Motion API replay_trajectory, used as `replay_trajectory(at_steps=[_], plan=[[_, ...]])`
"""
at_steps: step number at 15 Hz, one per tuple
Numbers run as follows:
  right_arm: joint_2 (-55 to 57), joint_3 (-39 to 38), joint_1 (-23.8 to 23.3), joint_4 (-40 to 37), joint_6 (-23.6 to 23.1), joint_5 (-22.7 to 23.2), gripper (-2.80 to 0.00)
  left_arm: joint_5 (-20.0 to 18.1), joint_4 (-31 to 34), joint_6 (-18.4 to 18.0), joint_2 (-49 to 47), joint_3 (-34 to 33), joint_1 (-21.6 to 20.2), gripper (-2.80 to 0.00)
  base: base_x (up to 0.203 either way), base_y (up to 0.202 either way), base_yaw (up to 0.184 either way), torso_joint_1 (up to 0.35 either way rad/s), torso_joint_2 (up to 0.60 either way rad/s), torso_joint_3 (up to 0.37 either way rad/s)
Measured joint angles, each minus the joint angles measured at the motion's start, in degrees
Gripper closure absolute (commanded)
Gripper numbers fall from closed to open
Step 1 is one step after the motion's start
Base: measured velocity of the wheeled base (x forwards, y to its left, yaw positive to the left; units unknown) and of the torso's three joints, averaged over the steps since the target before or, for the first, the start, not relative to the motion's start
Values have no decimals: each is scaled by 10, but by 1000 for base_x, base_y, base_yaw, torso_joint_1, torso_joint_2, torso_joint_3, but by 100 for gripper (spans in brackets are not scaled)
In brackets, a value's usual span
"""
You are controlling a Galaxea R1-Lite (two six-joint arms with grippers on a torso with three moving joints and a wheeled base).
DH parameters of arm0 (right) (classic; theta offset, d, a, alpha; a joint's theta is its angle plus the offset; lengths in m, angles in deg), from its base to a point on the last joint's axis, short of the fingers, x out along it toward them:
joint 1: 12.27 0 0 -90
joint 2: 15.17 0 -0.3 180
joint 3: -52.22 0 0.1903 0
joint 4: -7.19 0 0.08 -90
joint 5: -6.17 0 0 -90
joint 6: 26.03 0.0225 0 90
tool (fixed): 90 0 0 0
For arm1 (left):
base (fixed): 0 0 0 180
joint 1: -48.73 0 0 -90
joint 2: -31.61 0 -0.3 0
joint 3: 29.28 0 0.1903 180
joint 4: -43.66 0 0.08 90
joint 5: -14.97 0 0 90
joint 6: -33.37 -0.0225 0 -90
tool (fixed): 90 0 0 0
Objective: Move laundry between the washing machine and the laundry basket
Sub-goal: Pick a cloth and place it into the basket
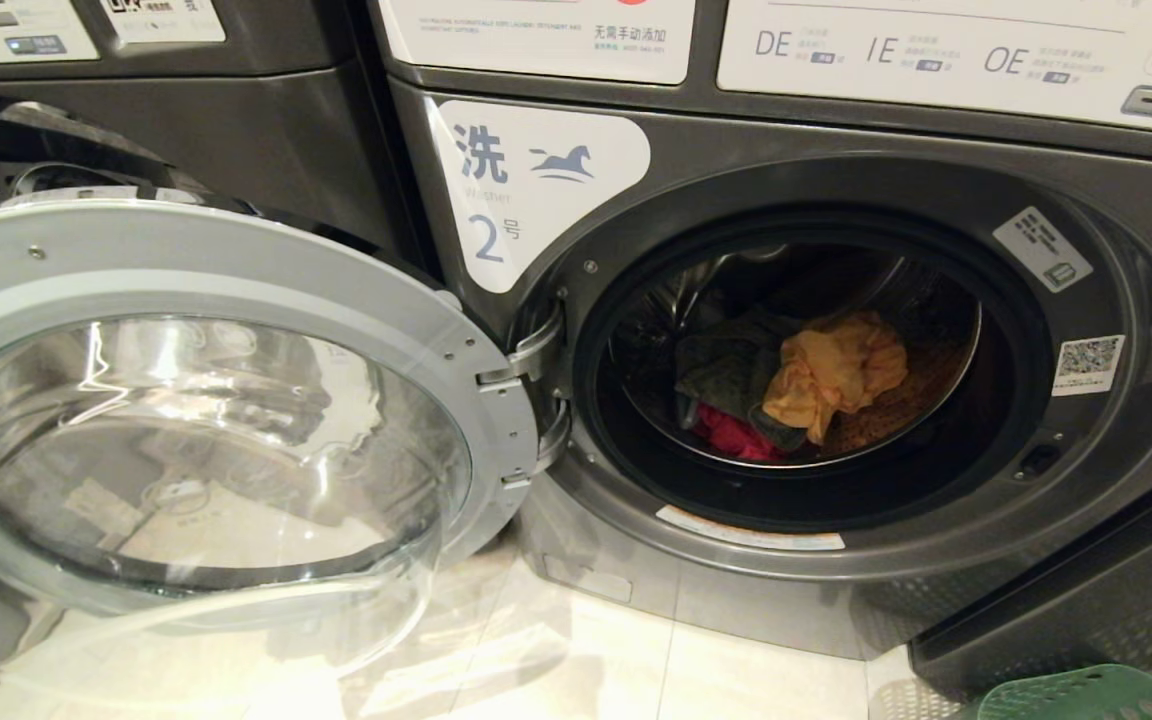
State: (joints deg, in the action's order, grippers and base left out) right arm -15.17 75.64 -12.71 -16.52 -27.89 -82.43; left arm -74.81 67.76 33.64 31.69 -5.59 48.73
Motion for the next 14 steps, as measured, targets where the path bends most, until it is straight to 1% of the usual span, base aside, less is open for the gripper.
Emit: replay_trajectory(at_steps=[12, 14], plan=[[0, 0, 0, 0, 0, 0, 0, 0, 0, 0, 0, 0, 0, 0, 0, 0, 0, 0, 0, 0], [0, 0, 0, 0, -6, 1, 0, 0, 0, 1, 0, 0, 0, 0, 0, 0, 0, 0, 0, 0]])
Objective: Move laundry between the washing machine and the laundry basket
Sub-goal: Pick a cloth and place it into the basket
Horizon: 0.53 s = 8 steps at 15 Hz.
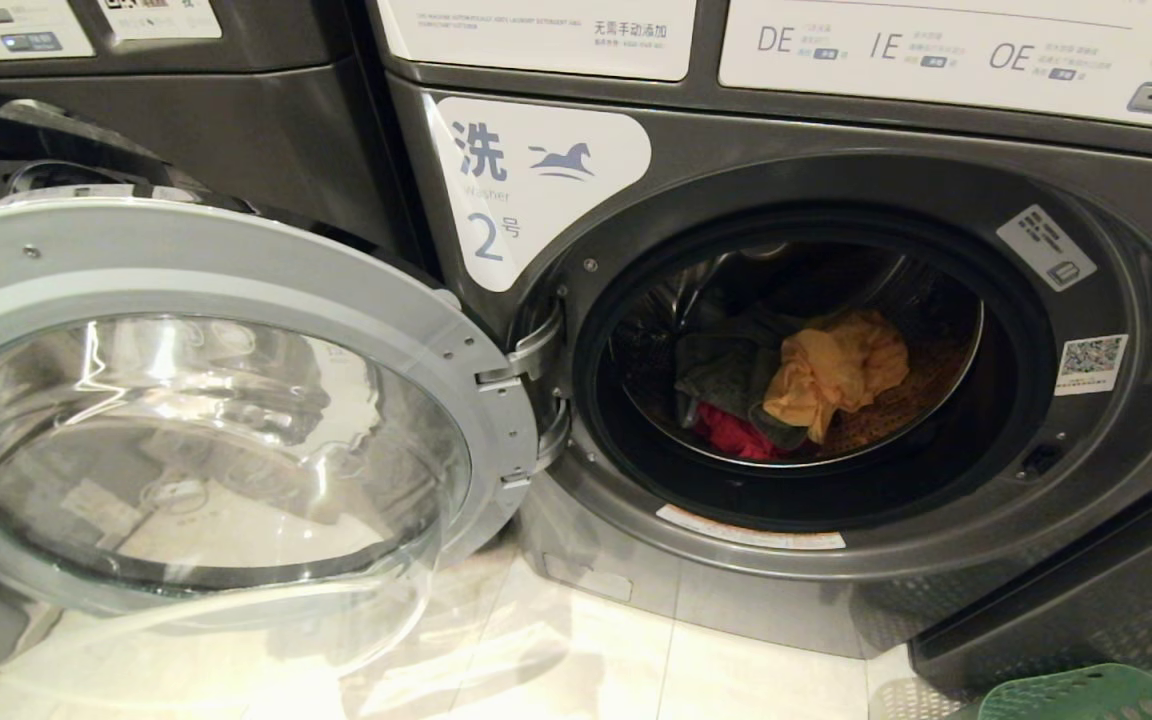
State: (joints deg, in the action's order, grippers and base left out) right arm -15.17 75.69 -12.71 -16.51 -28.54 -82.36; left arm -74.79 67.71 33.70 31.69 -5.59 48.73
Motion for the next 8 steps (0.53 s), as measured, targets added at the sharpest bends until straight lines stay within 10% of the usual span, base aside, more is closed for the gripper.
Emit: replay_trajectory(at_steps=[8], plan=[[0, 0, 0, 0, -1, 0, 0, 0, 0, 0, 0, 0, 0, 0, 0, 0, 0, 0, 0, 0]])
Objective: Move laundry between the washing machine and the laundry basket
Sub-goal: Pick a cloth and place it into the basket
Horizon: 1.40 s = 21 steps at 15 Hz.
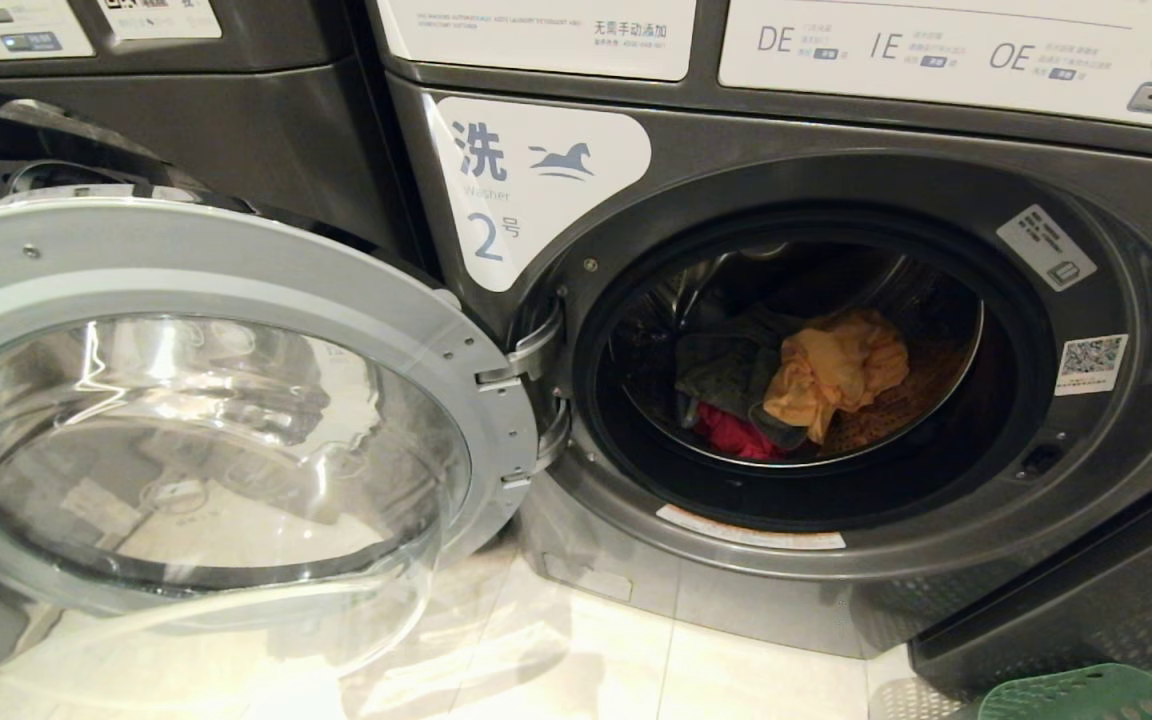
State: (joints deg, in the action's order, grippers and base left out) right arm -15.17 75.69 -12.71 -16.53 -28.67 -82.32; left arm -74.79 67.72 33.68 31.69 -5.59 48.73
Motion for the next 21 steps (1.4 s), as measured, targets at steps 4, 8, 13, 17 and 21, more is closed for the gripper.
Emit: replay_trajectory(at_steps=[4, 8, 13, 17, 21], plan=[[0, 0, 0, 0, 0, 0, 0, 0, 0, 0, 0, 0, 0, 0, 0, 0, 0, 0, 0, 0], [0, 2, 0, -4, -45, 4, 0, 0, 0, 1, 0, 0, 0, 0, 0, 0, 0, 0, 0, 0], [107, 155, 0, -59, -93, 61, 0, 0, 0, -3, 0, 0, 0, 0, 0, 0, 0, 0, 0, 0], [347, 292, 11, -83, -119, 169, 0, 0, 0, -2, 0, 0, 0, 0, 0, 0, 0, 0, 0, 0], [545, 345, 169, -78, -150, 192, 0, 0, 0, -2, 0, 0, 0, 0, 0, 0, 0, 0, 0, 0]])
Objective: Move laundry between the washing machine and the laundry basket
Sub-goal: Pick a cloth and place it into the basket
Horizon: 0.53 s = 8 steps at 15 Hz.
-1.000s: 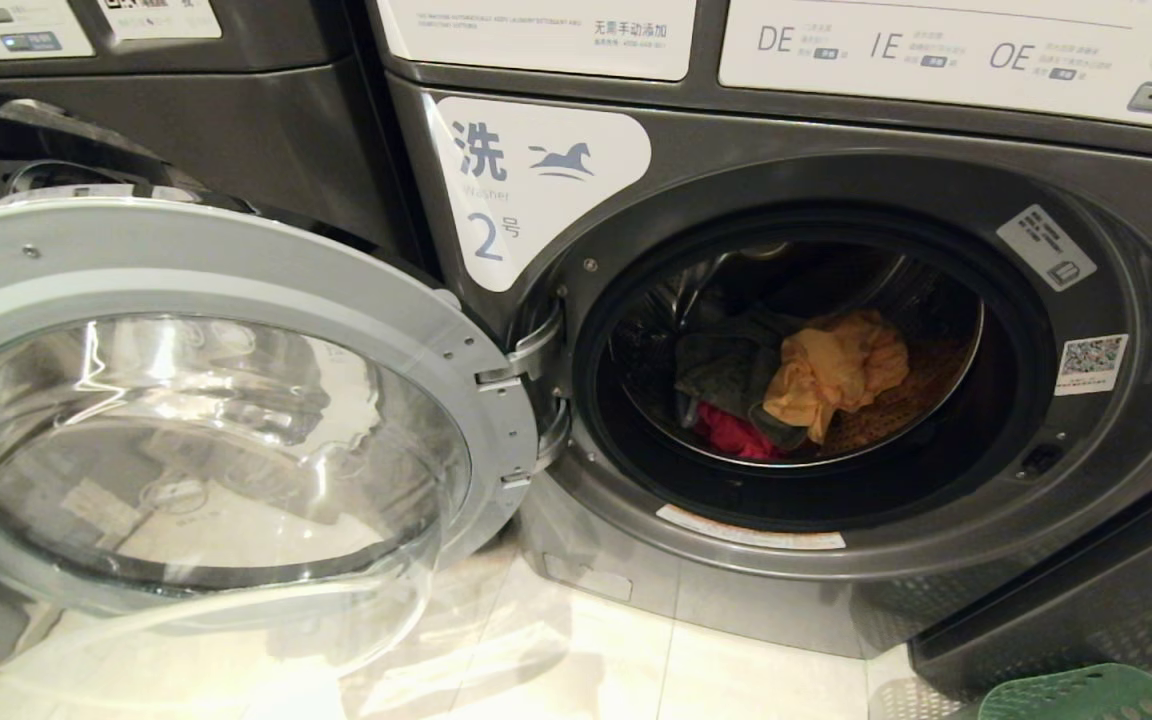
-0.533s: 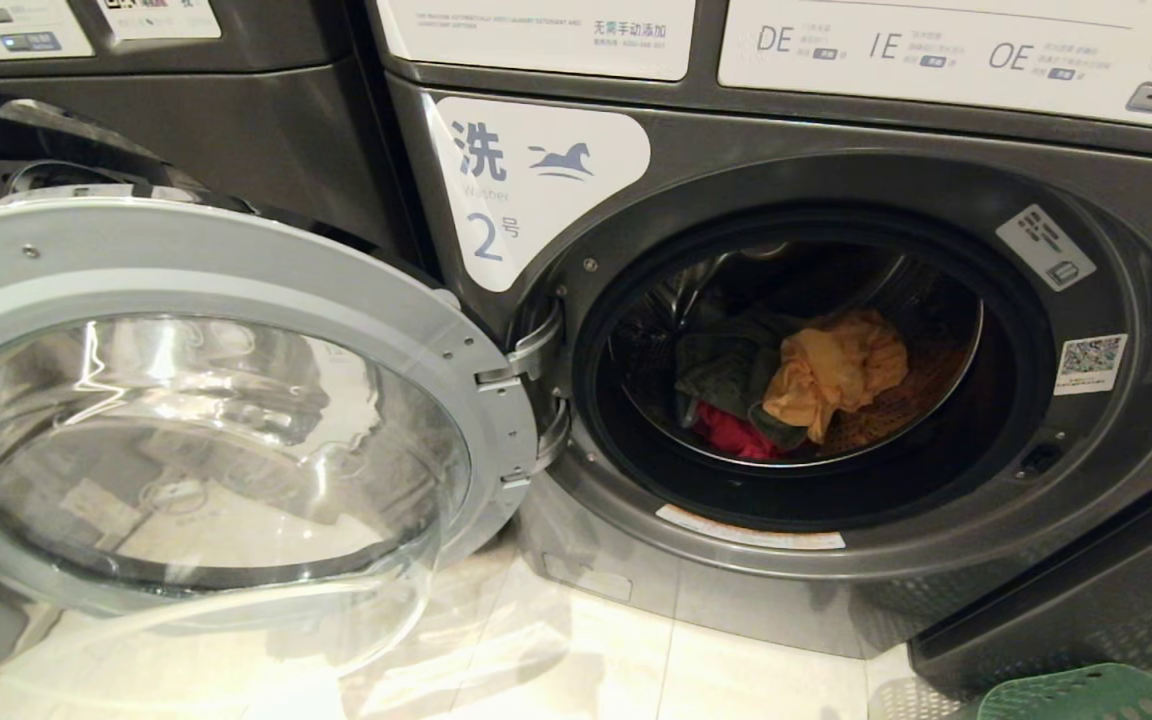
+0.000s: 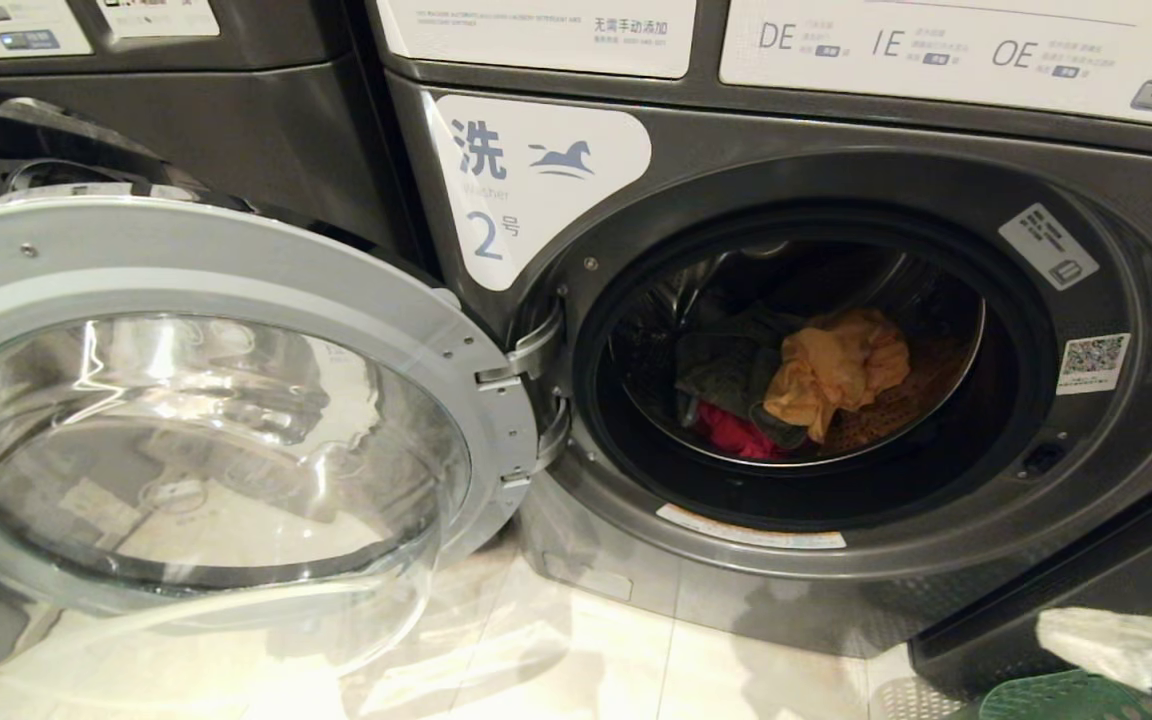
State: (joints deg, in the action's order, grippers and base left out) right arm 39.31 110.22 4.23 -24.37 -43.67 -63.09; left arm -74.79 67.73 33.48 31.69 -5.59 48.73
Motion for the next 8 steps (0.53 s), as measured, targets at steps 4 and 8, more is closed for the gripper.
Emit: replay_trajectory(at_steps=[4, 8], plan=[[168, -1, 112, 96, -2, -72, 0, 0, 0, -1, 0, 1, 0, 0, 0, 0, 0, 0, 0, 0], [329, 17, 132, 252, 45, -159, 0, 0, 1, -1, 0, 0, 0, 0, 0, 0, 0, 0, 0, 0]])
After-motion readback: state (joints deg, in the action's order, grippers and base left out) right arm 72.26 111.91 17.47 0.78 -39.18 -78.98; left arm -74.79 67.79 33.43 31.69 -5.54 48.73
